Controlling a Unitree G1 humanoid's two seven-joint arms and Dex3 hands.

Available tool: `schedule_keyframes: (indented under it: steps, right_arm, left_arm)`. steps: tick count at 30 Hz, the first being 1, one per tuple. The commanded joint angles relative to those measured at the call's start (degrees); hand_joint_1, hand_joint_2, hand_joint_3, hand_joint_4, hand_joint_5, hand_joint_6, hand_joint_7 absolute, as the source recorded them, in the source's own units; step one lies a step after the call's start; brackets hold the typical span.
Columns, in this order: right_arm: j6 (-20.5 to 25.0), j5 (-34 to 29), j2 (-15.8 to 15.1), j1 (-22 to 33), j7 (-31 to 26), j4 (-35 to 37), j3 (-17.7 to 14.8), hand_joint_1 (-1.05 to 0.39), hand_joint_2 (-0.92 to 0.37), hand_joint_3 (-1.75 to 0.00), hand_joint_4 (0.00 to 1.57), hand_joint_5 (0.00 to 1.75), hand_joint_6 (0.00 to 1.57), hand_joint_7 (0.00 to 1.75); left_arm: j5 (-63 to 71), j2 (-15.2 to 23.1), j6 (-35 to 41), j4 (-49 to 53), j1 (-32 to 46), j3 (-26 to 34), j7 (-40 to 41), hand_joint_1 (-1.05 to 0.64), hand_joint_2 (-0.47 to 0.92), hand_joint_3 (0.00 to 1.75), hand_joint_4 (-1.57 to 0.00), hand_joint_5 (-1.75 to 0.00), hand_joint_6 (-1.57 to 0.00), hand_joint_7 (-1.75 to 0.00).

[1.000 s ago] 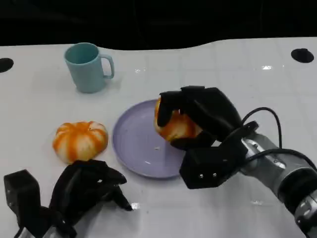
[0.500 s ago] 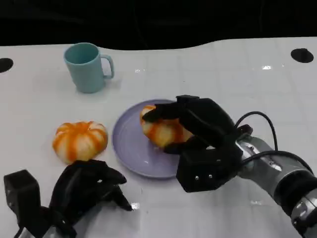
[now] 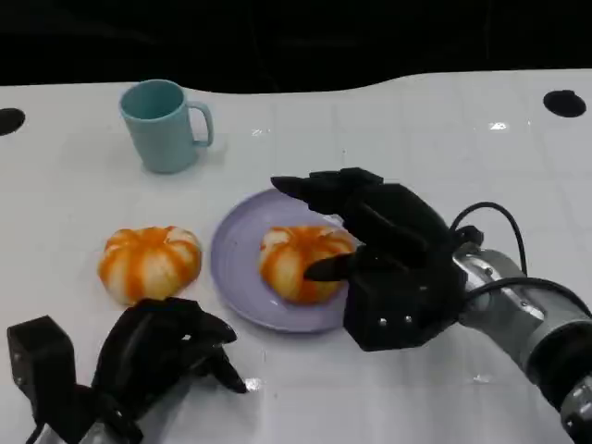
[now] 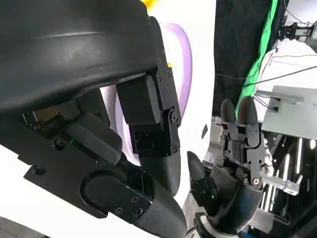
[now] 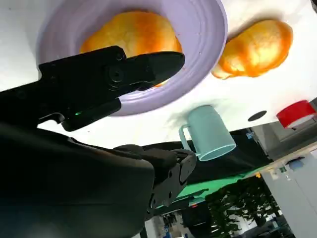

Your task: Grasp the bread from the table and place it into the plate.

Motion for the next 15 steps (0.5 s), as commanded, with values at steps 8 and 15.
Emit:
schedule_keyframes:
  steps: [8, 15]
  right_arm:
    - [-5.2, 0.8, -6.4, 9.0, -5.4, -9.1, -3.5, -0.57, -0.92, -0.06, 0.17, 0.44, 0.33, 0.07]
    - [-11.1, -0.9, -10.5, 15.5, -13.9, -13.2, -5.8, -0.20, -0.88, 0.00, 0.49, 0.79, 0.71, 0.23]
  left_arm:
    - [0.3, 0.5, -0.8, 0.1, 0.5, 0.1, 0.4, -1.05, 0.74, 0.00, -1.57, -0.59, -1.57, -0.18]
    - [0.2, 0.4, -0.9, 0.2, 0.4, 0.1, 0.2, -1.05, 0.74, 0.00, -1.57, -0.60, -1.57, -0.19]
